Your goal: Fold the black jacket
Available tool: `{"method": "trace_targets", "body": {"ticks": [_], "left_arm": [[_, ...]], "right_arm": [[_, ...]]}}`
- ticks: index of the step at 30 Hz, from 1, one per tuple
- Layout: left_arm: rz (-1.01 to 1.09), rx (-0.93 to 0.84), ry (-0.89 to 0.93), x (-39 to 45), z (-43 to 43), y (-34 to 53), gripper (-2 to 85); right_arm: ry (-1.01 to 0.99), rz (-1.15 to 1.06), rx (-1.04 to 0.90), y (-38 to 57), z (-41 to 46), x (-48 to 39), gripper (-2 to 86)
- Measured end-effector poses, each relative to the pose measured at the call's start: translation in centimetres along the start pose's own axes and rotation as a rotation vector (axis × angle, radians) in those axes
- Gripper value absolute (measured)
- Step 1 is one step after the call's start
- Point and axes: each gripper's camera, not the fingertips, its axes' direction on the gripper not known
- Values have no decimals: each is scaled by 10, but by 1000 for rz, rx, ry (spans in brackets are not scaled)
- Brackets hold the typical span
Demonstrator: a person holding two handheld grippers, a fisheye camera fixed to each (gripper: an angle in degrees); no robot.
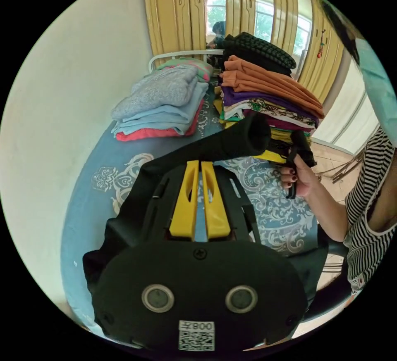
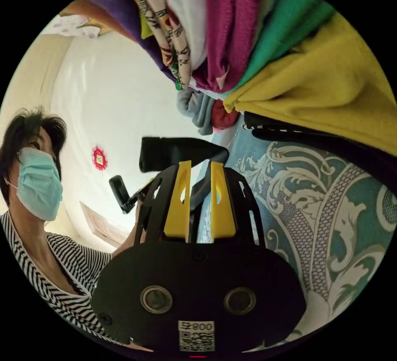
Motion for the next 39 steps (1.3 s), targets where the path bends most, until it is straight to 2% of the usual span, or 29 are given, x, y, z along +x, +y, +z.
{"method": "trace_targets", "body": {"ticks": [3,5,9,13,18,22,27,30,32,39], "left_arm": [[-38,-53,-13,4,-15,26,9],[-75,-56,-15,3,-20,38,9],[-123,10,-5,-6,-33,46,8],[-178,98,53,-22,-48,55,8],[-212,152,68,-37,-59,70,10],[-249,160,70,-51,-66,92,16],[-369,172,111,-82,-83,129,43],[-562,227,238,-116,-97,176,64],[-703,291,400,-139,-98,218,77],[-926,410,725,-179,-86,295,118]], "right_arm": [[-150,52,-33,-11,2,14,100],[-227,90,-174,-15,23,20,106],[-293,140,-297,-11,43,31,110],[-242,117,-342,-19,46,32,128],[-352,174,-425,-16,65,43,132],[-430,218,-467,-11,79,48,113],[-525,227,-454,-10,86,53,37],[-528,205,-465,-10,91,53,21],[-538,201,-472,-9,96,53,15],[-496,189,-486,-2,109,57,10]]}}
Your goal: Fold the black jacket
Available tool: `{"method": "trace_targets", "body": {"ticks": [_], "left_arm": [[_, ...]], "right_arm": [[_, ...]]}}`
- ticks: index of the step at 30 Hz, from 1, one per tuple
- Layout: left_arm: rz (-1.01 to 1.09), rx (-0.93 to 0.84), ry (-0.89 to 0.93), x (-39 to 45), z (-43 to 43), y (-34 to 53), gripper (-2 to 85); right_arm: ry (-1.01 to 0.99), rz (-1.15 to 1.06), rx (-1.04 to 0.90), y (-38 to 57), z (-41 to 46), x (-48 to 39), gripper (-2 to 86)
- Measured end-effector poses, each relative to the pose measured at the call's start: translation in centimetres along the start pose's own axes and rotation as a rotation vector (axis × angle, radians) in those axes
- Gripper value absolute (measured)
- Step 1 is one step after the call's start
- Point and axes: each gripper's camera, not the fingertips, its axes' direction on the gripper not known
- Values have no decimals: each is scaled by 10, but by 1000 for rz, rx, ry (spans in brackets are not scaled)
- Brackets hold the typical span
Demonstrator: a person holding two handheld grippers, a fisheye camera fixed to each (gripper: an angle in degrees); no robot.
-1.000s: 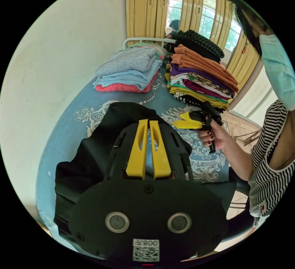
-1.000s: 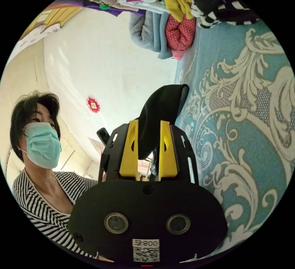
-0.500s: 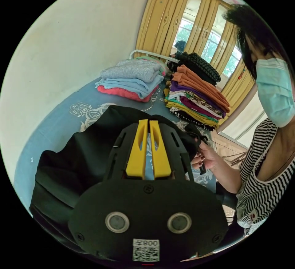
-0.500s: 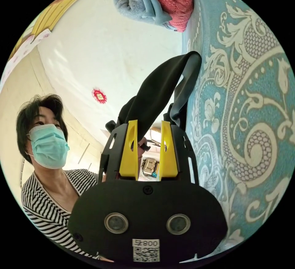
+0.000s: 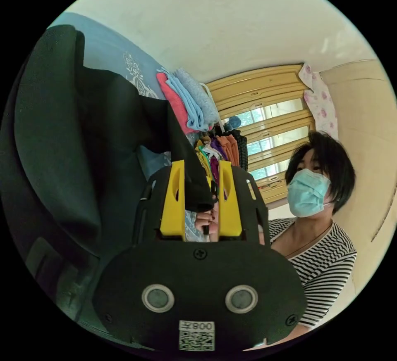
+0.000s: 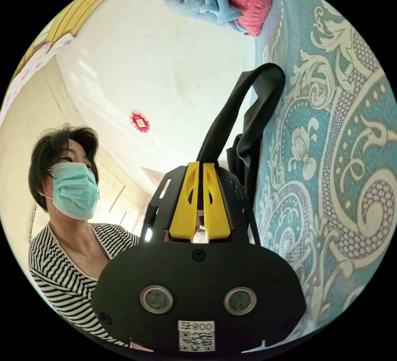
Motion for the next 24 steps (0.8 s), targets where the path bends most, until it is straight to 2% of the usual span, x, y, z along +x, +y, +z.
{"method": "trace_targets", "body": {"ticks": [3,5,9,15,17,19,24], "left_arm": [[-34,-9,39,-17,-16,-6,125],[-34,-64,-38,-23,-24,-12,128],[-27,-103,-24,-33,-31,-20,133],[-66,-98,126,-57,-41,-23,125],[-66,-39,285,-63,-50,-22,100],[-43,-33,334,-59,-56,-20,50],[52,6,179,-21,-107,-15,22]], "right_arm": [[58,-6,-7,0,6,3,9],[31,-15,-9,0,11,6,10],[-20,-21,-9,2,22,11,10],[-149,-37,-10,5,45,15,10],[-172,-40,-16,7,56,16,10],[-155,-38,-25,9,65,18,10],[-130,-48,-44,17,90,20,9]]}}
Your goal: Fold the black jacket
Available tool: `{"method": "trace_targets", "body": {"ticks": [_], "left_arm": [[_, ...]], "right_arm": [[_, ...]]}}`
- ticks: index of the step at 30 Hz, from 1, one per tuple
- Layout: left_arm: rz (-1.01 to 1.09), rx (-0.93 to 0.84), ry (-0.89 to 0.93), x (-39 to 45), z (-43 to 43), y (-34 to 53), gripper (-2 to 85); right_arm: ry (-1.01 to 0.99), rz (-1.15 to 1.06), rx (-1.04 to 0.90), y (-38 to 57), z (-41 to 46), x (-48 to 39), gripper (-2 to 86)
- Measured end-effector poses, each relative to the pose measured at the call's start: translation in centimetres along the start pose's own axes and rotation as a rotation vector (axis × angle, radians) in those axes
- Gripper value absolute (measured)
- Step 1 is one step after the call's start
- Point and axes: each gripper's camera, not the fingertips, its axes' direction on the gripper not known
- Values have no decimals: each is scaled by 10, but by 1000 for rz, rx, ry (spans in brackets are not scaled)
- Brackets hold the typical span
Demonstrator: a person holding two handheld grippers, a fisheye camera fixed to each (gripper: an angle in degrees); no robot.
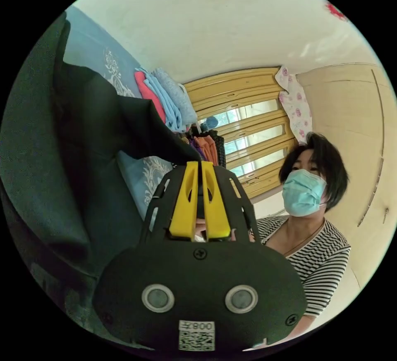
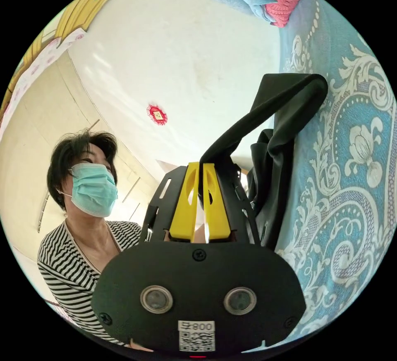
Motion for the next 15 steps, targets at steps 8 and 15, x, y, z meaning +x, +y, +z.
{"method": "trace_targets", "body": {"ticks": [8,15], "left_arm": [[69,-5,-336,98,-103,20,15],[-23,-40,-500,128,-156,41,16]], "right_arm": [[118,-47,-244,27,131,9,10],[174,-67,-424,69,233,29,9]]}}
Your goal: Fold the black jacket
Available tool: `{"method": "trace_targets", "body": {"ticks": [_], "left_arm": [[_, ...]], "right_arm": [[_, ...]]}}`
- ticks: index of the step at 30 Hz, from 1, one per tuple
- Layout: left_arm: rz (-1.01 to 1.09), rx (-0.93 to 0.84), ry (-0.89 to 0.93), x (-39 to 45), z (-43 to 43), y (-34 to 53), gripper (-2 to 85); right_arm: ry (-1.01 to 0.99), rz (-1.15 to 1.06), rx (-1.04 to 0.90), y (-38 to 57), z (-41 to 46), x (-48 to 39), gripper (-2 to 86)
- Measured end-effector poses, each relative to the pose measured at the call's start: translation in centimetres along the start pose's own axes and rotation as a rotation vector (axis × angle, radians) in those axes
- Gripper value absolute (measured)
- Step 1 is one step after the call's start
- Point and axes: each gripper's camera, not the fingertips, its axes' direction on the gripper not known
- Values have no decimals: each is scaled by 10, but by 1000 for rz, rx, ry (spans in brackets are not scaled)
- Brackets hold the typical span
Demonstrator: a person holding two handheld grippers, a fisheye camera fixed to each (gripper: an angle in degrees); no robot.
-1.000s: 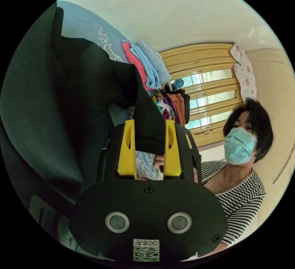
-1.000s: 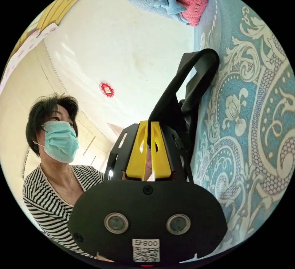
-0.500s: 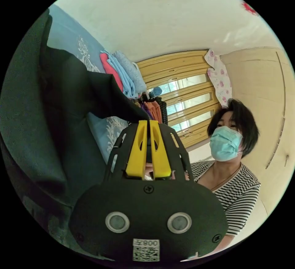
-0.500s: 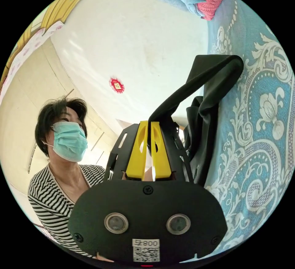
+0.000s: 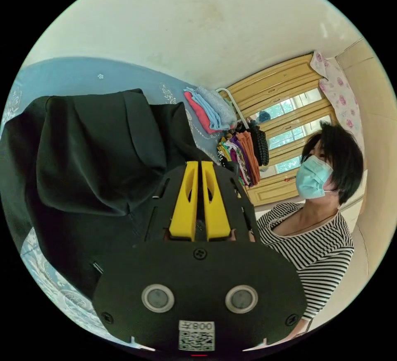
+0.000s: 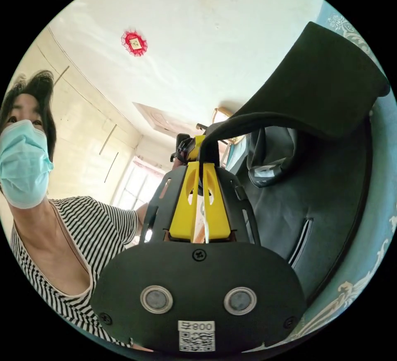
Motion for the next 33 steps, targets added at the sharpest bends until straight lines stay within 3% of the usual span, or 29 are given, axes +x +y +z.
{"method": "trace_targets", "body": {"ticks": [7,16,33], "left_arm": [[-23,-125,-198,11,-34,9,14],[-96,-237,-288,-10,-50,22,13],[-43,-366,-498,-32,-50,5,17]], "right_arm": [[97,-26,-123,4,87,9,11],[181,-58,-266,13,176,24,11],[333,-67,-471,8,310,57,12]]}}
